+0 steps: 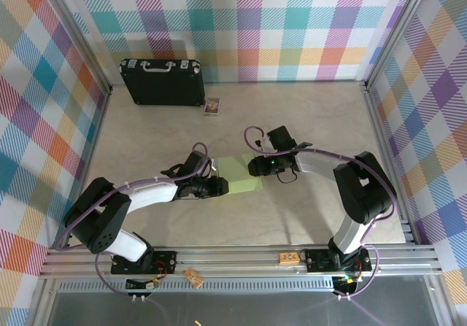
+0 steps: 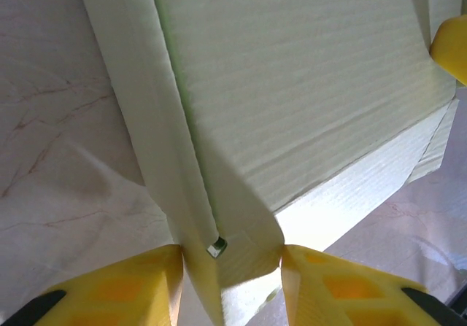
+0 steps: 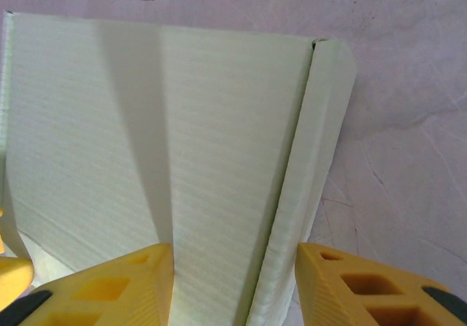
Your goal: Fold the paper box
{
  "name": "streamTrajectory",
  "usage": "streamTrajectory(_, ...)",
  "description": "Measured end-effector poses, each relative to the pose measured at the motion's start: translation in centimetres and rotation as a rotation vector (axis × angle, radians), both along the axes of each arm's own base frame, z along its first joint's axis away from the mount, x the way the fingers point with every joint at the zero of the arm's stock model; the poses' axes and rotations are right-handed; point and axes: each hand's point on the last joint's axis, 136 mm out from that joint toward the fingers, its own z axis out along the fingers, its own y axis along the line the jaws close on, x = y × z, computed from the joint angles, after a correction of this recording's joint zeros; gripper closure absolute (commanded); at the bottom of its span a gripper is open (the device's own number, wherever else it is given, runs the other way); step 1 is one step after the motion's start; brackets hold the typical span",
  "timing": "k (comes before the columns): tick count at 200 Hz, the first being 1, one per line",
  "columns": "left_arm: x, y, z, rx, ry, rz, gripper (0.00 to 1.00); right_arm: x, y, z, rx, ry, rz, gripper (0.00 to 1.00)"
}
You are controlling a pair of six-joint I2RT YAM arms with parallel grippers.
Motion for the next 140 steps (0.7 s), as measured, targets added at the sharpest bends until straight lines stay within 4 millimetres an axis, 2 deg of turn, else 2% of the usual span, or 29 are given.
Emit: streamTrajectory(140, 1.1, 1.0, -0.6, 0.101, -0.113, -0.060, 0.61, -0.1, 0.0, -0.1, 0.002, 0.004, 0.002, 0.55)
